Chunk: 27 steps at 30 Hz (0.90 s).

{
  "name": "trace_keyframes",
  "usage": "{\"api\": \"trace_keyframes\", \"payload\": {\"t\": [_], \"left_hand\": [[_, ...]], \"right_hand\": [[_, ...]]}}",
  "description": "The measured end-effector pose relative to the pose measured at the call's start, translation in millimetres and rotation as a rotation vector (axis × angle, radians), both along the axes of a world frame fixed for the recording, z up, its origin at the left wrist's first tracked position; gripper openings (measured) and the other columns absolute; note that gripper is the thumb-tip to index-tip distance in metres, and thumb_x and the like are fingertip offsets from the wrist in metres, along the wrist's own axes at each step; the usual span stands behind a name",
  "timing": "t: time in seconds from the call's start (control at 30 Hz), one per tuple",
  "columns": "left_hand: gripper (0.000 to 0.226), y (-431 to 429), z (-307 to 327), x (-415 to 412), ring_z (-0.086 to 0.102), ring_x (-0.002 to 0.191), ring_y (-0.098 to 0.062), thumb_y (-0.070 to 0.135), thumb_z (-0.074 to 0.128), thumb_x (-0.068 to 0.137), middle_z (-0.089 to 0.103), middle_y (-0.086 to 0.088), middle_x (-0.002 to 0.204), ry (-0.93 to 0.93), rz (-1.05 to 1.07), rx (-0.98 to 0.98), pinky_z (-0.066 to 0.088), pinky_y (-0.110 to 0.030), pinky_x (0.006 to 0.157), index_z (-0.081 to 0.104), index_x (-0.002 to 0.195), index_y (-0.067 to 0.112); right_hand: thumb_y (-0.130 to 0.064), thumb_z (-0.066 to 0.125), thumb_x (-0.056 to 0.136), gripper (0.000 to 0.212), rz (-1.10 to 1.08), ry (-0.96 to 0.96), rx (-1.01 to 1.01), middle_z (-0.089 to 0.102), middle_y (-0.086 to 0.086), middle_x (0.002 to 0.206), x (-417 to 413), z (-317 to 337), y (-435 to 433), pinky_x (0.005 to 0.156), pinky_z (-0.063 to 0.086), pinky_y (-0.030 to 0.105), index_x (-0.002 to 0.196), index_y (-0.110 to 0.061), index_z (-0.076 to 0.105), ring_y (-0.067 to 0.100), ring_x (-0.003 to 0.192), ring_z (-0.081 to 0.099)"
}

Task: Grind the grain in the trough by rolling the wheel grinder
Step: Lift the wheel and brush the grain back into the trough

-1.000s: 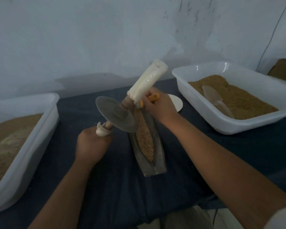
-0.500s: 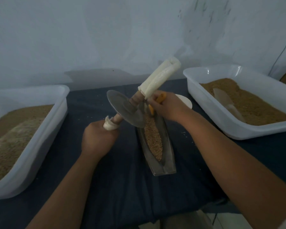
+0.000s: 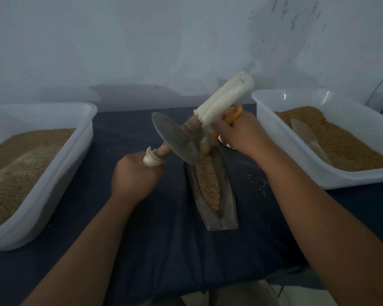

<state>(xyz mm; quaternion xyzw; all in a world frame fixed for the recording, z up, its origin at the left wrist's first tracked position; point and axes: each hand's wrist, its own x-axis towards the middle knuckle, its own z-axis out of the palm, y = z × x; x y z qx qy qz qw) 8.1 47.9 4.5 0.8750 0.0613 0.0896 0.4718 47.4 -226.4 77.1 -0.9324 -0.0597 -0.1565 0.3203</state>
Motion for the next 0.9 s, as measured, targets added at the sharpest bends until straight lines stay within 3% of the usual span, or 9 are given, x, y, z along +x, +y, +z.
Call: {"api": "trace_keyframes", "payload": {"t": [0.1, 0.23, 0.3, 0.4, 0.47, 0.6, 0.73, 0.8, 0.9], "left_hand": [[0.012, -1, 3, -1, 0.063, 0.056, -0.008, 0.04, 0.072, 0.066, 0.068, 0.015, 0.065, 0.001, -0.011, -0.01, 0.044, -0.029, 0.055, 0.069, 0.077, 0.041], [0.01, 2, 4, -1, 0.064, 0.058, -0.01, 0.036, 0.076, 0.071, 0.067, 0.013, 0.064, -0.008, -0.008, -0.009, 0.044, -0.031, 0.056, 0.068, 0.076, 0.04], [0.008, 3, 4, -2, 0.063, 0.056, -0.009, 0.036, 0.074, 0.07, 0.067, 0.012, 0.063, -0.005, 0.004, -0.008, 0.045, -0.032, 0.055, 0.068, 0.075, 0.038], [0.006, 1, 3, -1, 0.065, 0.06, -0.016, 0.038, 0.071, 0.07, 0.067, 0.012, 0.063, -0.002, 0.004, -0.013, 0.047, -0.032, 0.056, 0.068, 0.076, 0.038], [0.007, 0, 3, -1, 0.066, 0.061, -0.016, 0.04, 0.07, 0.069, 0.067, 0.012, 0.063, -0.004, 0.003, -0.017, 0.048, -0.032, 0.057, 0.068, 0.075, 0.038], [0.017, -1, 1, -1, 0.064, 0.057, -0.013, 0.047, 0.065, 0.067, 0.067, 0.013, 0.063, -0.026, 0.015, 0.014, 0.047, -0.03, 0.054, 0.068, 0.073, 0.031], [0.015, -2, 3, -2, 0.063, 0.058, -0.01, 0.052, 0.06, 0.066, 0.067, 0.018, 0.066, -0.052, -0.006, 0.08, 0.046, -0.029, 0.054, 0.066, 0.077, 0.044], [0.014, -1, 3, -2, 0.064, 0.059, -0.011, 0.05, 0.062, 0.068, 0.067, 0.017, 0.066, -0.05, -0.001, 0.092, 0.049, -0.031, 0.056, 0.067, 0.077, 0.04], [0.008, 0, 1, -1, 0.065, 0.06, -0.012, 0.042, 0.069, 0.074, 0.067, 0.015, 0.067, -0.043, -0.004, 0.089, 0.05, -0.033, 0.056, 0.068, 0.075, 0.034]], "right_hand": [[-0.043, 0.054, 0.104, 0.032, -0.01, -0.046, 0.065, 0.069, 0.002, 0.073, 0, 3, 1, 0.061, 0.049, 0.032, 0.086, -0.018, 0.061, 0.009, 0.063, 0.063], [-0.041, 0.054, 0.106, 0.032, 0.052, 0.135, -0.096, 0.066, -0.003, 0.073, -5, -10, 14, 0.06, 0.036, 0.031, 0.083, -0.02, 0.059, 0.003, 0.065, 0.059], [-0.043, 0.055, 0.106, 0.033, 0.069, 0.112, -0.146, 0.064, -0.004, 0.07, -12, -3, 8, 0.058, 0.036, 0.029, 0.079, -0.023, 0.059, 0.001, 0.065, 0.06], [-0.05, 0.059, 0.102, 0.038, 0.026, -0.045, 0.014, 0.067, 0.0, 0.063, -31, 22, -7, 0.054, 0.048, 0.026, 0.076, -0.022, 0.064, 0.006, 0.058, 0.063], [-0.054, 0.061, 0.099, 0.044, 0.021, -0.086, 0.167, 0.067, 0.002, 0.057, -46, 38, -14, 0.047, 0.046, 0.018, 0.073, -0.018, 0.066, 0.009, 0.047, 0.06], [-0.038, 0.061, 0.101, 0.041, 0.148, 0.186, 0.351, 0.057, 0.01, 0.051, -61, 44, -17, 0.039, 0.032, 0.023, 0.07, -0.012, 0.065, 0.016, 0.04, 0.043], [-0.029, 0.056, 0.101, 0.037, 0.264, 0.477, 0.262, 0.055, 0.009, 0.052, -57, 22, -11, 0.041, 0.028, 0.022, 0.066, -0.02, 0.063, 0.016, 0.039, 0.036], [-0.027, 0.054, 0.104, 0.037, 0.254, 0.439, 0.168, 0.059, 0.005, 0.053, -52, 11, -5, 0.043, 0.036, 0.026, 0.068, -0.018, 0.06, 0.016, 0.04, 0.043], [-0.03, 0.052, 0.105, 0.038, 0.172, 0.198, 0.035, 0.065, 0.005, 0.055, -43, 4, -2, 0.05, 0.046, 0.029, 0.071, -0.014, 0.059, 0.016, 0.044, 0.054]]}}
